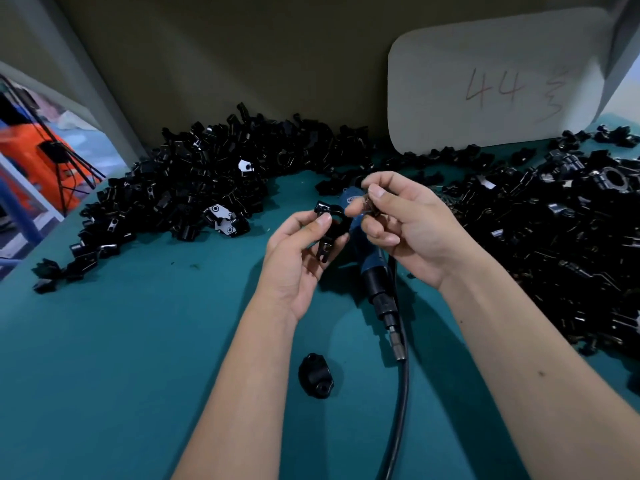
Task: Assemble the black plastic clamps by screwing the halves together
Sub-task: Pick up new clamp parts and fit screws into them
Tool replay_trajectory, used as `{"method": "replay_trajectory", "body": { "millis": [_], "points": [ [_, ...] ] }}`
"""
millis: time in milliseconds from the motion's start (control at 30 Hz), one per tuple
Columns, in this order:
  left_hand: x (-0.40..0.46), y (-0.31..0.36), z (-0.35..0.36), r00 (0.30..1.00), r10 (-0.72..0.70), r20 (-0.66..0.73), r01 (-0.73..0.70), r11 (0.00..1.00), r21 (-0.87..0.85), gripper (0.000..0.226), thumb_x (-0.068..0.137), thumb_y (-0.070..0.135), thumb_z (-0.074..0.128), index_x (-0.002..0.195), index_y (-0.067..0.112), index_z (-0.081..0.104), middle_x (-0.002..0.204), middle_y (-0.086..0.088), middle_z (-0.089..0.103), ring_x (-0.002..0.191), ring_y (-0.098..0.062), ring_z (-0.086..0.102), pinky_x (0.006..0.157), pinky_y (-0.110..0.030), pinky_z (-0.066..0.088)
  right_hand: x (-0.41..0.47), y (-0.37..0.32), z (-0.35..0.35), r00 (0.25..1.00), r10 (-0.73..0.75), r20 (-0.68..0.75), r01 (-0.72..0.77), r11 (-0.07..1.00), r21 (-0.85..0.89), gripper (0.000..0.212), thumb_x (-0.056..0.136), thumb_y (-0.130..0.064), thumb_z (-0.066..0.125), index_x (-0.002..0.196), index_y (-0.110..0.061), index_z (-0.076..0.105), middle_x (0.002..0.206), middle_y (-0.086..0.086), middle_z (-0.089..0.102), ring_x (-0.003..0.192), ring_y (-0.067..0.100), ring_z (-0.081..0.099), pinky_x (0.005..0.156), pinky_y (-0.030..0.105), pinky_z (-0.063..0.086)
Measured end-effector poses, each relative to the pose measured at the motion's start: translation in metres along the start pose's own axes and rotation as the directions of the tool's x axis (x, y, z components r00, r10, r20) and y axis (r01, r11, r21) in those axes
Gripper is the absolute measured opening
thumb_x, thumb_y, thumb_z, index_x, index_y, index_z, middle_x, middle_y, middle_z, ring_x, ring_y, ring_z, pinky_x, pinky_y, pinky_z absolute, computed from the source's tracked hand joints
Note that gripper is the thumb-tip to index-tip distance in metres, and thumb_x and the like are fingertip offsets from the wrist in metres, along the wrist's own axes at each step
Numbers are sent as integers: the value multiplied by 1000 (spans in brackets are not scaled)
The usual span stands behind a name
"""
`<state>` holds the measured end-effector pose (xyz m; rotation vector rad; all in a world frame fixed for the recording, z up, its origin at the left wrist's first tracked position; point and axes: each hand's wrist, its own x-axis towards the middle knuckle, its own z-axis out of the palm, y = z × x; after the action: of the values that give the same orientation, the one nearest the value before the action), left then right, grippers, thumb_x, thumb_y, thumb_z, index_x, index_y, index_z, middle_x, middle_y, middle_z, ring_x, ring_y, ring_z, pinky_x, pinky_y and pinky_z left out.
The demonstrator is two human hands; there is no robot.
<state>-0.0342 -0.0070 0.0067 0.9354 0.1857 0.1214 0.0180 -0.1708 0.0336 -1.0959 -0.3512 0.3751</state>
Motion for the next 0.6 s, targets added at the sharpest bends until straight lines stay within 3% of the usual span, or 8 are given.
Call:
{"method": "replay_trajectory", "body": {
  "millis": [167,300,433,600],
  "points": [
    [-1,1,-3,1000,10,2,-10,1000,20,9,91,6,70,87,14,68,94,-6,72,85,-21,69,72,-23,59,0,11,6,991,-85,-101,70,987,-147,10,101,-8,63,91,-5,61,77,14,71,52,11,46,45,17,34],
    [-1,0,-5,999,33,29,-34,998,53,7,88,7,73,90,12,69,95,-7,73,84,-17,71,75,-25,60,3,15,2,964,-216,-154,164,942,-292,10,87,-12,81,79,-8,76,66,11,53,54,15,37,49,22,32],
    [-3,-2,-3,990,77,115,-94,984,151,15,74,11,80,88,12,73,93,-8,74,86,-20,73,79,-30,61,2,15,0,952,-292,-91,228,874,-429,6,82,-11,86,80,-15,82,72,3,73,60,8,60,57,16,46],
    [-3,-6,-4,984,125,124,-154,951,269,14,82,-1,77,90,11,75,93,-12,72,85,-21,73,75,-27,59,4,12,-8,950,-311,2,247,751,-613,7,81,-15,88,84,-19,83,82,0,79,77,12,74,74,23,58]
  ]
}}
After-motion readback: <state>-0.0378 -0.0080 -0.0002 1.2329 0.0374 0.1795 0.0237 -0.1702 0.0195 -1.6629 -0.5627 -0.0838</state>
